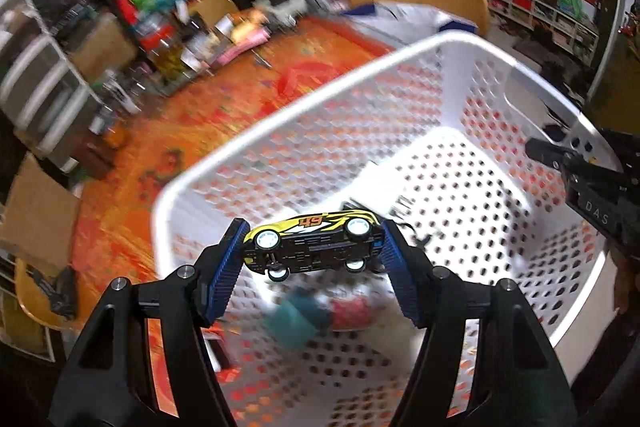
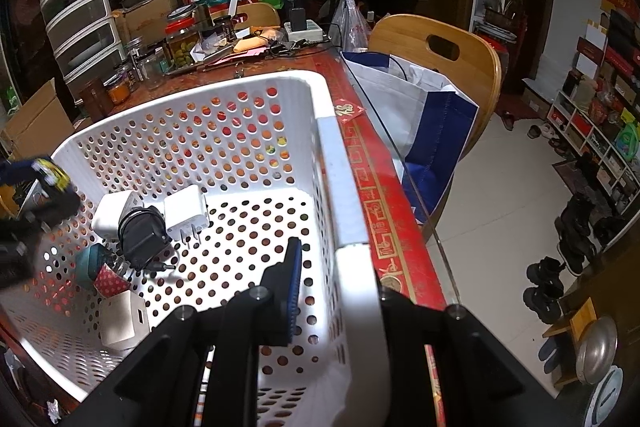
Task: Organize rigid objects
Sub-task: 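Carry the yellow toy car into the basket and release it, then grasp the white square charger with the left tool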
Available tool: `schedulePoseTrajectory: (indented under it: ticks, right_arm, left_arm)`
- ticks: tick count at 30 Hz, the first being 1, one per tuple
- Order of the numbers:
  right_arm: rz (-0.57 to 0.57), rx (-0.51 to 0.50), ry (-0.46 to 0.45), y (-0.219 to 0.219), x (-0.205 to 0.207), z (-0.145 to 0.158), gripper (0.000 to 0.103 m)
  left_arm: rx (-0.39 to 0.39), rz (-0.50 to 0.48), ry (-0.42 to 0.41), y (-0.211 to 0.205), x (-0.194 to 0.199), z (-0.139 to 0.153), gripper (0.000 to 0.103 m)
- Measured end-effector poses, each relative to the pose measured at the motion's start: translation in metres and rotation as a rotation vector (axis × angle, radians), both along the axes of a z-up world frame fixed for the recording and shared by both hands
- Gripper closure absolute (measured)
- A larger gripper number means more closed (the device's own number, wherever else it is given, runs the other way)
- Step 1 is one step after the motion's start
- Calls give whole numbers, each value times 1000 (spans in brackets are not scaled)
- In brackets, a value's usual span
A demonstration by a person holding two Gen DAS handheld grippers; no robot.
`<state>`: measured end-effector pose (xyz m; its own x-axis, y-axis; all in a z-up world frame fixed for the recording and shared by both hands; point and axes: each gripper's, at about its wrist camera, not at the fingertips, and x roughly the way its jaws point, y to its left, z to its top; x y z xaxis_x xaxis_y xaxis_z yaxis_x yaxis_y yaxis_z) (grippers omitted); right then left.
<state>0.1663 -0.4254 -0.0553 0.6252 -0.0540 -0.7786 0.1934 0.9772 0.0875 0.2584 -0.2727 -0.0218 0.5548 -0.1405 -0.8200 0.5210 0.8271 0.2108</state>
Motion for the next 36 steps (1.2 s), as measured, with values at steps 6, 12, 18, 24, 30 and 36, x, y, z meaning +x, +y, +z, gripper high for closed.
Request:
schedulePoseTrajectory:
  ticks: [6,12,18,24,30,36]
  right_arm:
    - [3,7,-3,-1,0,0,86]
    - [3,8,-4,-2,0,0,85]
    - [4,6,-1,-2,0,0,86]
    - [3,5,1,-2,0,0,86]
    - [1,0,7,-1,-1,-4,86]
    - [-1,-6,11,-2,-1,-4,86]
  left_arm:
    - [12,-30,67,-20,1,-16,39]
    - [42,-76,105,-38,-1,-23,39]
    - [90,-72,138,-43,2,-29,39]
    - [66,-94,126,-37,-1,-25,25]
    - [-163,62,2,70,-13,32,17]
    - [-153,398,-118,223,-21,29,0]
